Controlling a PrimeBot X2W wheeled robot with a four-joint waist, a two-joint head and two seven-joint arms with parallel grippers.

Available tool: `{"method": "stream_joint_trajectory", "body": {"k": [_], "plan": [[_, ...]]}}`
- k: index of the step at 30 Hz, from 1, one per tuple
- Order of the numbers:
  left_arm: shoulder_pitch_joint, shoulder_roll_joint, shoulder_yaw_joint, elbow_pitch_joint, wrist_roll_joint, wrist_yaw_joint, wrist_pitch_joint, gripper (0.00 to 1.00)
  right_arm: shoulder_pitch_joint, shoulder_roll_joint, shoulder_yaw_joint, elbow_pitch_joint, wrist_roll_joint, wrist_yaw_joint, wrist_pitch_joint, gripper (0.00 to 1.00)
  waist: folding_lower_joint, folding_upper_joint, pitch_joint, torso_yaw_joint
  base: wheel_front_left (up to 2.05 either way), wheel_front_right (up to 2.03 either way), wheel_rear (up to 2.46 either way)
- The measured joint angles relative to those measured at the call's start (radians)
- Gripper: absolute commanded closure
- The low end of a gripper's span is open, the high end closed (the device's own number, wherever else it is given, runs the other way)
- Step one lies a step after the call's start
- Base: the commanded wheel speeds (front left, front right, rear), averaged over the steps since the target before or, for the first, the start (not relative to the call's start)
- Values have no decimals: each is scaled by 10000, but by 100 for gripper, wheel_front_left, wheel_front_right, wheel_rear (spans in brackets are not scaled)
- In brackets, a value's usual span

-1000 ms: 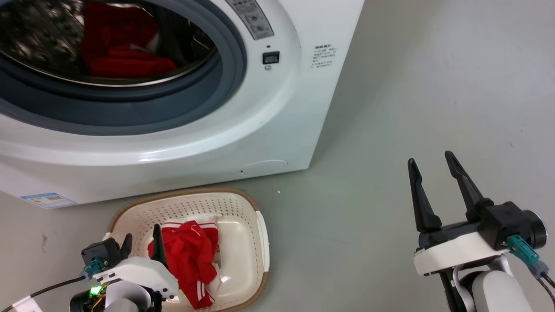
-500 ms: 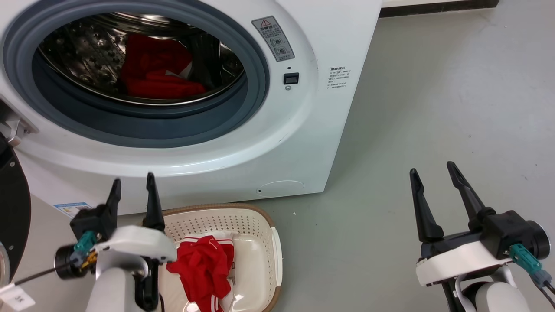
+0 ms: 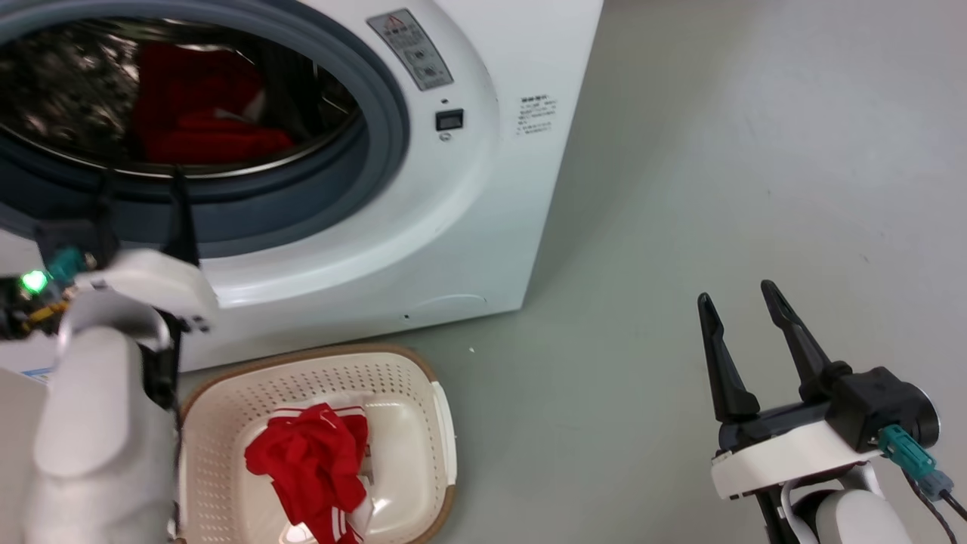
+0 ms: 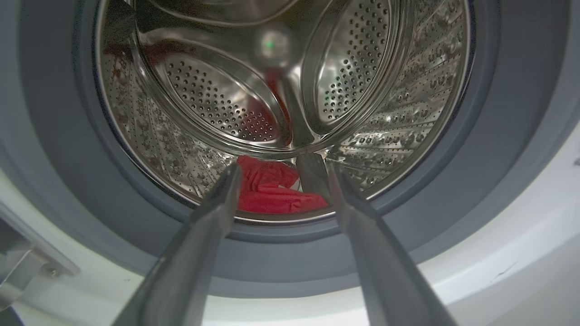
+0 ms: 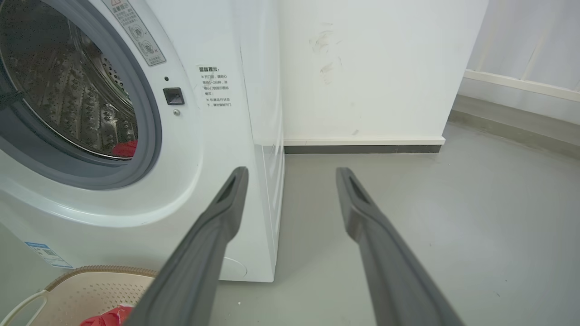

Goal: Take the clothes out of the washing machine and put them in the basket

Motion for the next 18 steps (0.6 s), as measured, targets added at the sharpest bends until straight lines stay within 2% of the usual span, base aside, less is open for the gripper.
{"method": "stream_joint_trajectory", "body": {"k": [18], "plan": [[-4405,2428,-458,3135,723,-17,2445,0,-1201,-2,811,918,815,-2,-619,0,3,0,2469,-1473,0,0,0]]}}
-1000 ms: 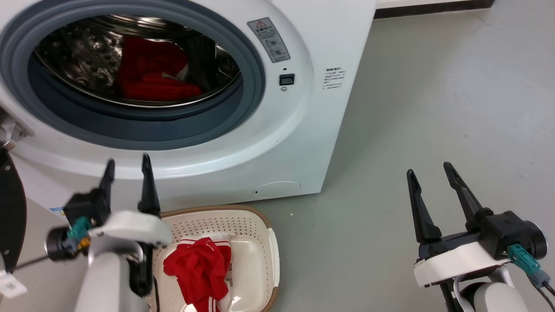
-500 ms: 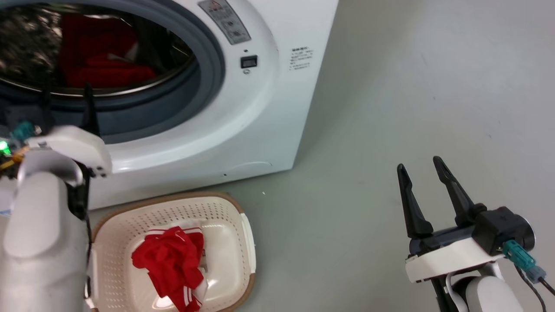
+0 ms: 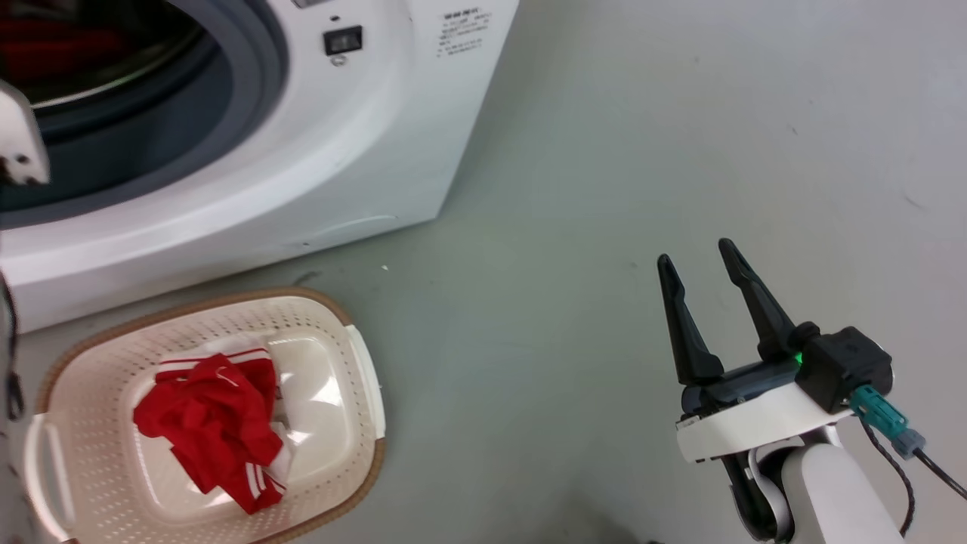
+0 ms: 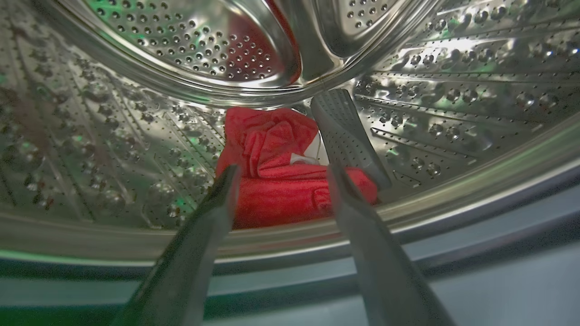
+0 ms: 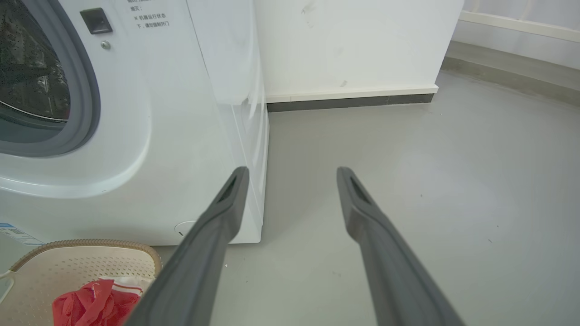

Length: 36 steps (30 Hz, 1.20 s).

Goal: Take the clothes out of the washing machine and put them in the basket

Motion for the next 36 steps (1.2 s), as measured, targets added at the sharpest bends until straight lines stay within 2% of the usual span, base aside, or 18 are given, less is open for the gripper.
{"method": "stream_joint_trajectory", "body": {"k": [8,16,29,30,31,32,36], "plan": [[-1906,1058,-616,330,633,-128,1616,0,-507,0,384,38,378,2,-58,0,0,0,1053,-597,0,0,0],[-3436,1860,-1214,-221,1053,-362,3492,0,-683,-2,656,-192,685,2,-63,0,0,0,2136,-1092,0,0,0],[-3822,2780,-1409,-1279,1055,-378,5910,0,-869,0,1034,-573,1009,2,-65,0,0,0,3385,-1630,0,0,0],[-3753,2836,-1394,-1390,1055,-339,6013,31,-870,2,1051,-602,1022,2,-65,0,-1,0,3423,-1655,0,0,0],[-3690,2878,-1354,-1461,1032,-311,6109,85,-870,2,1070,-610,1024,2,-65,0,-1,0,3445,-1679,0,0,0],[-3580,2905,-1323,-1569,974,-280,6146,100,-870,0,1087,-616,1030,0,-65,0,0,0,3455,-1700,0,0,0],[-3243,3087,-1141,-2065,884,6,6009,100,-875,0,1139,-619,1081,2,-65,0,0,0,3453,-1761,0,0,0]]}}
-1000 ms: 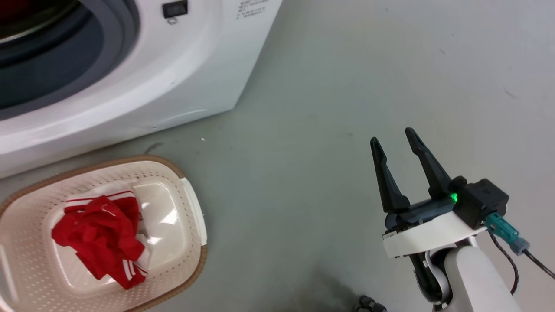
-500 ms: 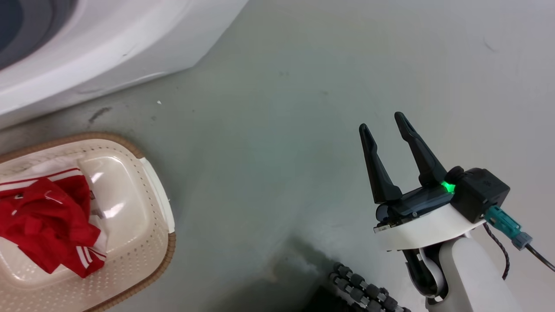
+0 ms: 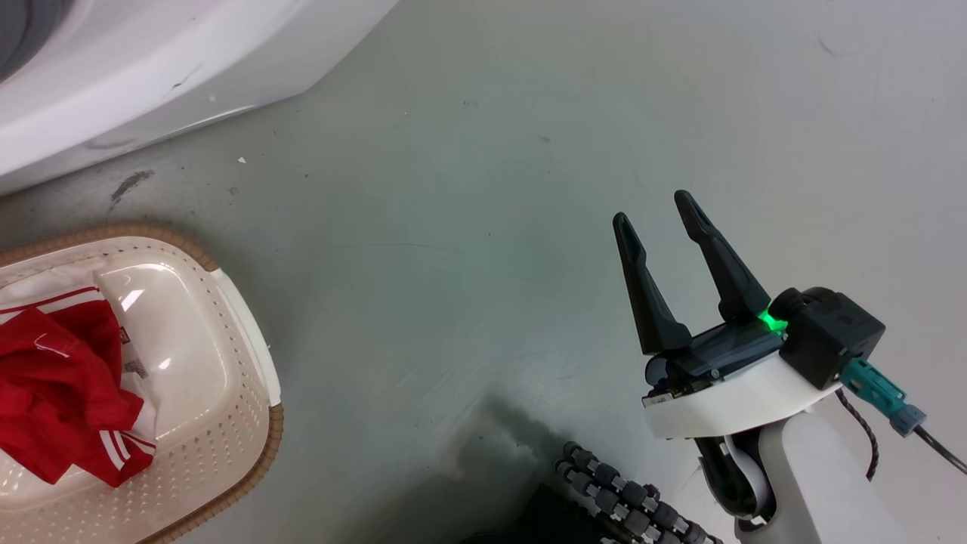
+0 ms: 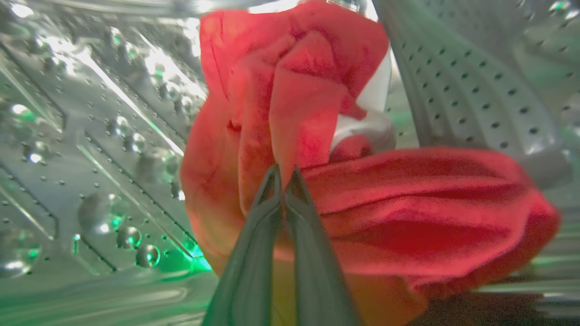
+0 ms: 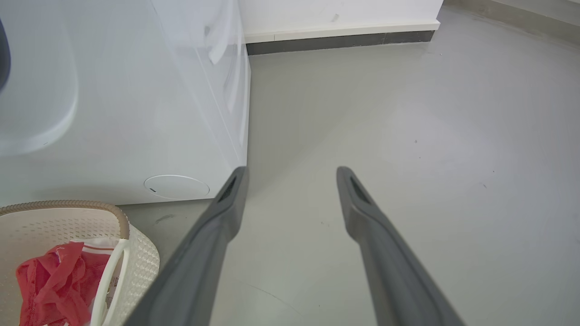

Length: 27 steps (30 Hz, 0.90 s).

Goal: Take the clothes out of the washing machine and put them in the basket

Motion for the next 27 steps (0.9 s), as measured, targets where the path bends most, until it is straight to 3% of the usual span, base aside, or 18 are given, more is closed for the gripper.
{"method": "stream_joint_trajectory", "body": {"k": [6,12,20,27], "plan": [[292,128,134,-587,-127,366,-1210,100,-92,2,-38,50,-2,0,2,0,0,0,-115,-23,0,0,0],[334,-6,35,-759,-249,587,-3361,100,-109,2,-174,67,-69,0,0,0,0,0,-292,51,0,0,0],[349,-1026,157,-104,-1016,932,-6495,100,-94,6,-589,79,-349,0,0,0,-1,0,-829,314,0,0,0],[1037,-1661,316,1126,-1628,915,-8186,100,139,8,-834,138,-573,0,0,0,-1,0,-1649,497,0,0,0]]}}
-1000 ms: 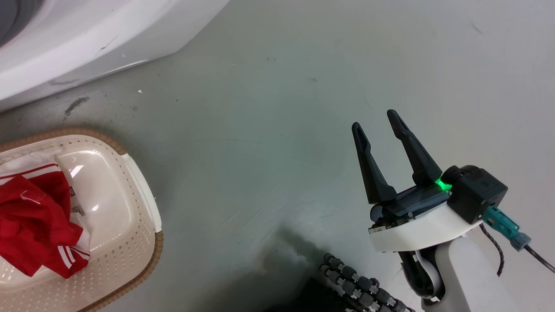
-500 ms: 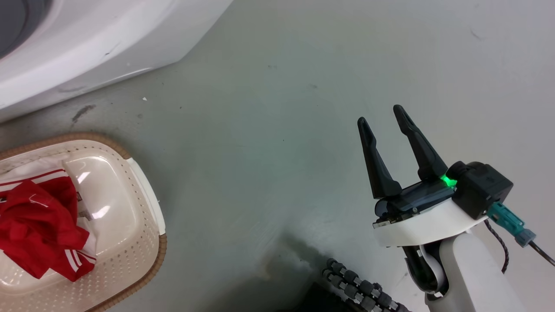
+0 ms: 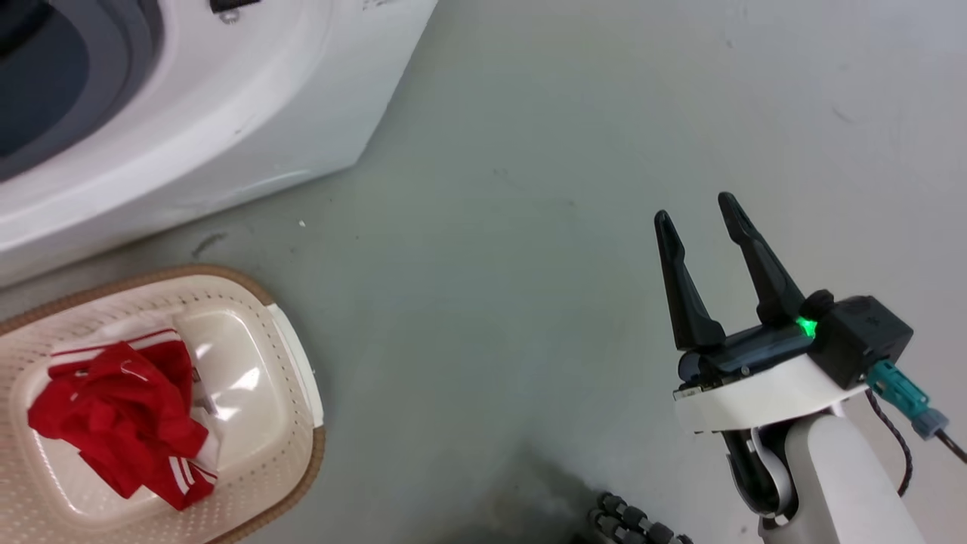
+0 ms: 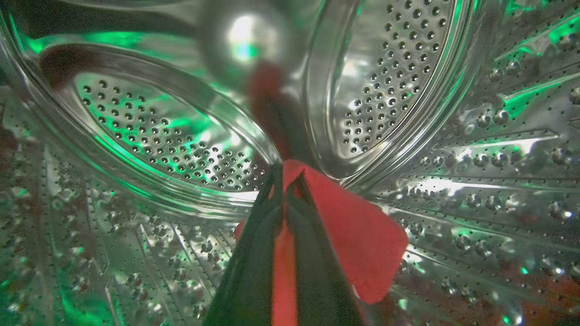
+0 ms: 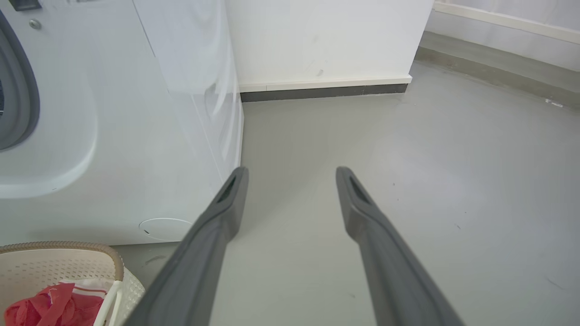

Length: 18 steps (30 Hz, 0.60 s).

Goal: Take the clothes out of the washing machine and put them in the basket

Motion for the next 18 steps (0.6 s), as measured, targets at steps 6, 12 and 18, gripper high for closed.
{"method": "stream_joint_trajectory", "body": {"k": [6,12,18], "plan": [[918,-267,320,878,-593,-165,-625,100,346,4,-188,140,-153,0,0,0,0,0,-952,89,0,0,0],[2041,-602,688,1135,-1141,-359,-784,100,757,2,-360,359,-297,0,0,0,0,0,-2019,199,0,0,0],[3370,-1058,1080,249,-1565,-535,-798,100,1171,0,-568,458,-476,-2,0,0,-2,0,-3075,426,0,0,0]]}}
